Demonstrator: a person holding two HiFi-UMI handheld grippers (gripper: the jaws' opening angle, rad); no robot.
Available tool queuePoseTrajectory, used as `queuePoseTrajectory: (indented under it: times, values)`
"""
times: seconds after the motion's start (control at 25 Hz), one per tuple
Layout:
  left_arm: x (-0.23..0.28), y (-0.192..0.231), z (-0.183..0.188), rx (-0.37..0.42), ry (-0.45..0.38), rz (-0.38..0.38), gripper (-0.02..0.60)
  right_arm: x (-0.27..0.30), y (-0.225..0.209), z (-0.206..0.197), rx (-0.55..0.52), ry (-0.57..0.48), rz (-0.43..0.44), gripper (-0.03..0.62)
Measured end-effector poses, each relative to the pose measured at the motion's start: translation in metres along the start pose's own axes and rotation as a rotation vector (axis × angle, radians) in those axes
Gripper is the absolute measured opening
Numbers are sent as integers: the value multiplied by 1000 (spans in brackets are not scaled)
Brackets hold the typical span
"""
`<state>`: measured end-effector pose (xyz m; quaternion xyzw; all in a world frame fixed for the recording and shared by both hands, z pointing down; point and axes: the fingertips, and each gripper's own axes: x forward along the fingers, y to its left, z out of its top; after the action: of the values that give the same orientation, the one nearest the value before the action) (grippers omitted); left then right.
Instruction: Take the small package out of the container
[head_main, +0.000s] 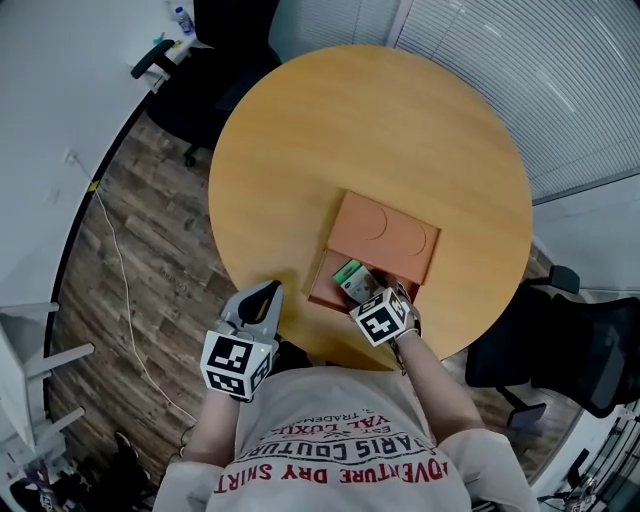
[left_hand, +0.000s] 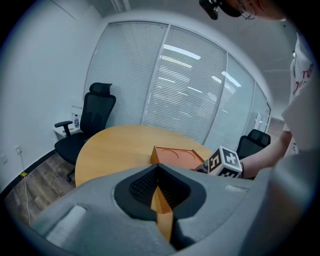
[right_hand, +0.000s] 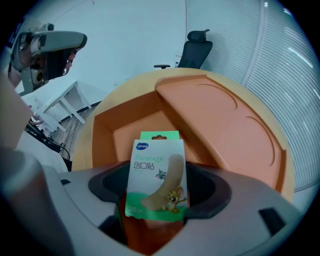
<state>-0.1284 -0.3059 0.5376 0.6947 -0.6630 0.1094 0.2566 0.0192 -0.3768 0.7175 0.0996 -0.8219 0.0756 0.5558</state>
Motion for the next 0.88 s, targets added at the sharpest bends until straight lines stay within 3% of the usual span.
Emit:
queuePoseTrajectory:
  times: [0.24,0.44,0.88]
  values:
    - [-7,-1,4,11,-16,-4,11,-25,6,9,-112,-35,-57,356]
    - [-16,-5,12,32,-38,-17,12,-47,13,15,-132,-72,-80,356]
    - [-17,-16,51,105,-106,-77,12,-145,-4,54,188,-453,-220,357]
